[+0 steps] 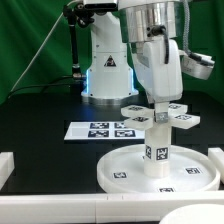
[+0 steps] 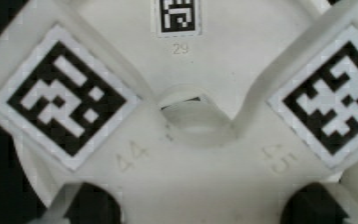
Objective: Assemble round table
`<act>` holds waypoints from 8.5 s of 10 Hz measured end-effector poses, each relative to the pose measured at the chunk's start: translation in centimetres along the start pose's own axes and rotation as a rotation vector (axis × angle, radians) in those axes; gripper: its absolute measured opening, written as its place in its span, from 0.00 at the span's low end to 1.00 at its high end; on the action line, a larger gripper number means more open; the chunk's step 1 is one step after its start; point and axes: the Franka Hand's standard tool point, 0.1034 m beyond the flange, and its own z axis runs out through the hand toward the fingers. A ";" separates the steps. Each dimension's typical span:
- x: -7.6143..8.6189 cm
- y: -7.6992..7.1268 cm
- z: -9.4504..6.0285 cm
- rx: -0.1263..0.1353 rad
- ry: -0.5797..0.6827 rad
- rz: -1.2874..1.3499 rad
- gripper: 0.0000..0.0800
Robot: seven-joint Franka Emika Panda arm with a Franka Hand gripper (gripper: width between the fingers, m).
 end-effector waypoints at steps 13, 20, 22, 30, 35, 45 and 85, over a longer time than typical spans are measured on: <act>-0.4 -0.9 -1.8 0.078 -0.077 0.342 0.81; -1.3 -1.7 -1.8 0.044 -0.037 -0.464 0.81; -1.2 -1.7 -1.7 0.044 -0.035 -0.563 0.81; -1.8 -1.8 -2.3 0.024 0.029 -1.374 0.81; -0.7 -1.8 -2.3 -0.005 0.037 -1.904 0.81; -0.6 -1.0 -1.3 -0.190 0.014 -2.786 0.81; -0.1 -0.3 -4.7 -0.062 0.023 -1.293 0.81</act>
Offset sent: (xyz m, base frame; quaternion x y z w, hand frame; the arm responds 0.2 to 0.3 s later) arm -0.0090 0.0021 -0.0068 -0.0039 0.0031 0.2800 0.9600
